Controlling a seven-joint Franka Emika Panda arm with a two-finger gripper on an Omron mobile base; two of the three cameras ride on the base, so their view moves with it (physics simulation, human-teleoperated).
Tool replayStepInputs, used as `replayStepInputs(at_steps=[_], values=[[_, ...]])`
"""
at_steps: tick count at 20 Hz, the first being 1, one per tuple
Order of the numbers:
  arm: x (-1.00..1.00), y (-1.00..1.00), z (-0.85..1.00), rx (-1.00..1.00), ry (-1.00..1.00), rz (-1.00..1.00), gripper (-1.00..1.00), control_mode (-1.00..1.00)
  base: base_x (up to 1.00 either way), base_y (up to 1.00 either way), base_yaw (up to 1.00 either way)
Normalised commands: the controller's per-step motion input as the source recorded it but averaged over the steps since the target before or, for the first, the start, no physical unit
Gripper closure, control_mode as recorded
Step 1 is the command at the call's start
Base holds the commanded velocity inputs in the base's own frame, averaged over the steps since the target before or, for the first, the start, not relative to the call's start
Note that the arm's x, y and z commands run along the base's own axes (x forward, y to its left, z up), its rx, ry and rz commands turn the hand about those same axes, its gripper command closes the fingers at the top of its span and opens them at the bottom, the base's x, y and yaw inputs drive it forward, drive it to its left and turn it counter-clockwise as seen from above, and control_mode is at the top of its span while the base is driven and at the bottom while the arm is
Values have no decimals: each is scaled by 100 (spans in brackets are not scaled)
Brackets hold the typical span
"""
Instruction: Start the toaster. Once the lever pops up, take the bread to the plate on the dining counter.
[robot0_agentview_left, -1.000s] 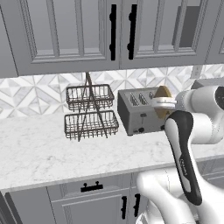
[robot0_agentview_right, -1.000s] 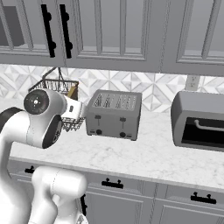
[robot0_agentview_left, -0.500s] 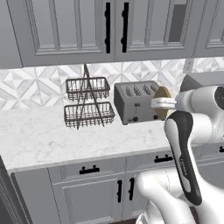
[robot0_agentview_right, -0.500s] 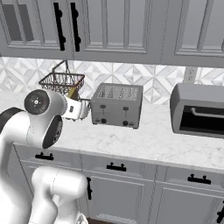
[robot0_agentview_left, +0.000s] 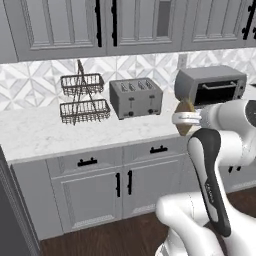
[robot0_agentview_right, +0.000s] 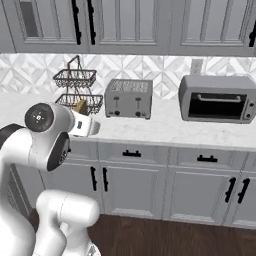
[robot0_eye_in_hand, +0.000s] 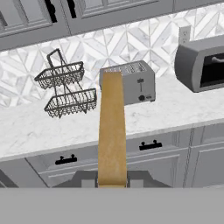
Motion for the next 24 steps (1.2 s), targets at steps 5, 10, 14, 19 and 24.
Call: replayStepInputs(at_steps=[5, 10, 14, 19, 24], values=[[0, 0, 0, 0, 0, 0, 100, 100, -6, -1, -47], [0, 0, 0, 0, 0, 0, 100, 100, 0, 0, -63], [0, 0, 0, 0, 0, 0, 100, 100, 0, 0, -79], [0, 0, 0, 0, 0, 0, 100, 100, 0, 0, -85], [0, 0, 0, 0, 0, 0, 100, 100, 0, 0, -85]])
